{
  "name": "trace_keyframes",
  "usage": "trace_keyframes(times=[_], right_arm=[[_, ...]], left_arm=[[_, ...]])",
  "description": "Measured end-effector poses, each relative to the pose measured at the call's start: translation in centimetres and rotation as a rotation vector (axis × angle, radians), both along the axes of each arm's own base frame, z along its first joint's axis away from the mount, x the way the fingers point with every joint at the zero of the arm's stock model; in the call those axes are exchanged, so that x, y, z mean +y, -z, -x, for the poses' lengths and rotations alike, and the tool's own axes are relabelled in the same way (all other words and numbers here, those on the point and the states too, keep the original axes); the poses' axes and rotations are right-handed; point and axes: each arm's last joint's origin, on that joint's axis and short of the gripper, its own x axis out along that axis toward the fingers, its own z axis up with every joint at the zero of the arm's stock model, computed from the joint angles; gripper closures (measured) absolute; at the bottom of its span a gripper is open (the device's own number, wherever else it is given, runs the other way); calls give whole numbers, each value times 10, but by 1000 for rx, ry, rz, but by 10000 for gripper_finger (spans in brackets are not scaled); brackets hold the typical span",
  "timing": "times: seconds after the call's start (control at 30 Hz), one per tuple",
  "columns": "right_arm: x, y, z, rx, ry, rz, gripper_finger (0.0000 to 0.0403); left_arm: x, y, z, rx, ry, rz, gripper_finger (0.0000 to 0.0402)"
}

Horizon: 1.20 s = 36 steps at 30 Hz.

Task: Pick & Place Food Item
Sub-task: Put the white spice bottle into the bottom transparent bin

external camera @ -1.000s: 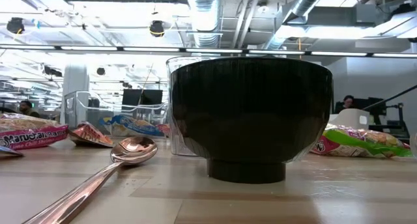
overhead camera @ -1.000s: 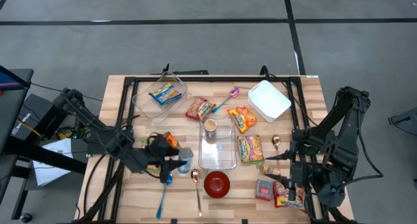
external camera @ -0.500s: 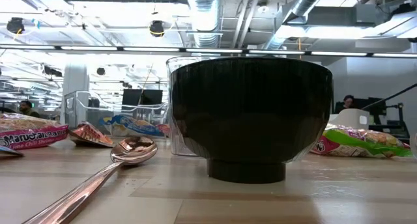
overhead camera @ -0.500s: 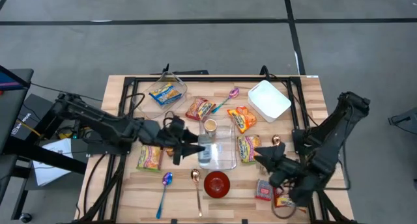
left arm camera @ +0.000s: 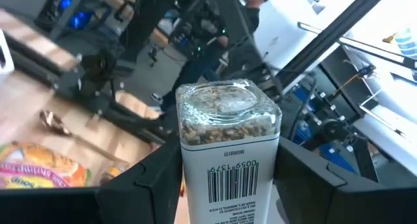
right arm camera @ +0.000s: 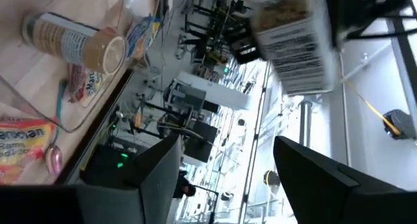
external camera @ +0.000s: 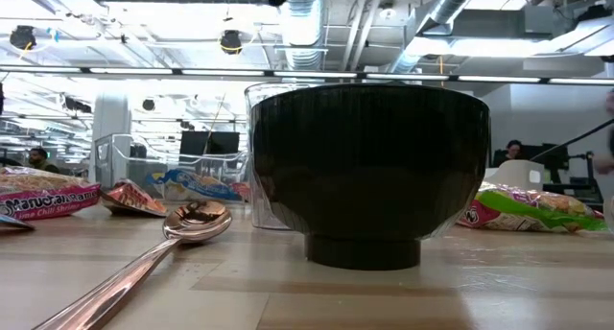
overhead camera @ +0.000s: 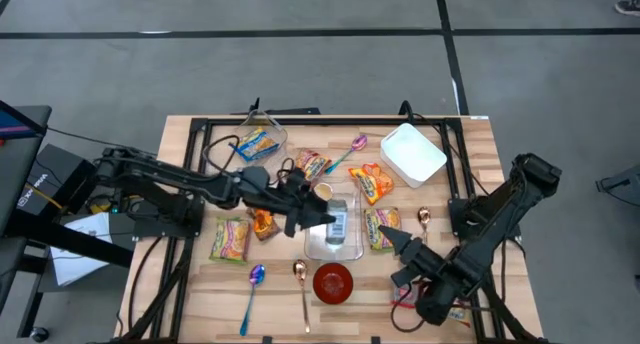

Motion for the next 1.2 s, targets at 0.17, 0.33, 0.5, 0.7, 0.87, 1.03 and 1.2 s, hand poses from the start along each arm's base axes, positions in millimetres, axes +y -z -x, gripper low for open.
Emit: trace_keyframes(times=[0.17,0.33,0.5,0.7,0.87,1.03,1.2], right_arm=[[15,-15,-12,25,-94,-70,163],[24,-41,-17,-16,-239,-167,163],[21,-44,-26,29,-276,-93,163],[12,-43,-40,71,-266,-23,163],[17,-51,-41,61,-323,37,163],[26,-55,-41,70,-399,125,163],[32,-46,-52,135,-395,293,163]], left_arm=[[7,-2,-2,-33,-9,5,206],[7,-9,-1,-102,23,11,206],[1,-12,0,-133,51,14,206],[-11,-15,2,-170,58,19,206],[-13,-16,3,-179,28,26,205],[-11,-19,3,-208,-12,47,205],[-6,-21,3,-221,-32,86,206]])
